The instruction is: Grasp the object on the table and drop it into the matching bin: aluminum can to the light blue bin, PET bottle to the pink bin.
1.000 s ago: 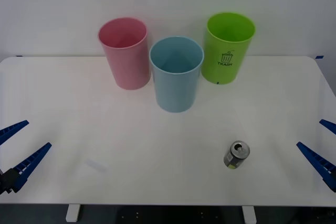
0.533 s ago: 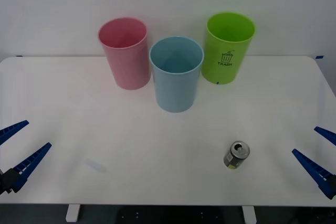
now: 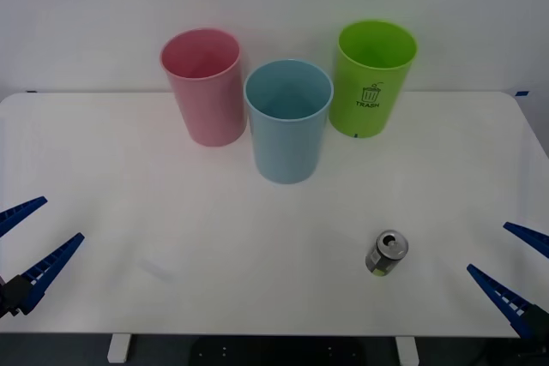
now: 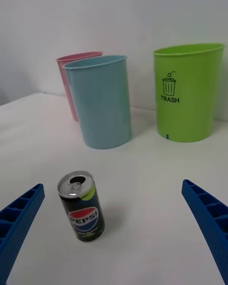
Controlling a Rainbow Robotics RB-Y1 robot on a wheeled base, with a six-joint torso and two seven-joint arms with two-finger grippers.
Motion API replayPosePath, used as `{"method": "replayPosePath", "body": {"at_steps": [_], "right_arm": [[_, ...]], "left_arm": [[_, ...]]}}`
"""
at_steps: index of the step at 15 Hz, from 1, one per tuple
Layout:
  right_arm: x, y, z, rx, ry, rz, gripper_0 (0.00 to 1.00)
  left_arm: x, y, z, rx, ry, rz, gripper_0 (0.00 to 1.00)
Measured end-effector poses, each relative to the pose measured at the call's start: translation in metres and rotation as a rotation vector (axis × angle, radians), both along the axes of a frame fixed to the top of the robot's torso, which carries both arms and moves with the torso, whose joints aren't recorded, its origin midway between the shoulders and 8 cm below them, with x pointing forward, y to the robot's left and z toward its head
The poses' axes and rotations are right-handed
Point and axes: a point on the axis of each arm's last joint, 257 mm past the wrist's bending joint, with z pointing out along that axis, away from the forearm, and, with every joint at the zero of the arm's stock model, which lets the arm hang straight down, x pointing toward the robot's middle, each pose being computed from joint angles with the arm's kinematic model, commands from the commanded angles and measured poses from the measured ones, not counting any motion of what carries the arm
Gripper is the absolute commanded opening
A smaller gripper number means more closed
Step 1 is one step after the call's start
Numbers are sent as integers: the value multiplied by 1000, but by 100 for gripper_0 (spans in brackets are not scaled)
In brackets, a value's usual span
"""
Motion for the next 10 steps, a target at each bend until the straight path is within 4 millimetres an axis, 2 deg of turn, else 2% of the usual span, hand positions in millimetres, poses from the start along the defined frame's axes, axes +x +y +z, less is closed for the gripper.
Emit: {"method": "replayPosePath", "body": {"at_steps": [10], "right_arm": [[-32, -2, -62, -39, 126, 70, 100]], "left_arm": [[0, 0, 0, 0, 0, 0, 100]]}}
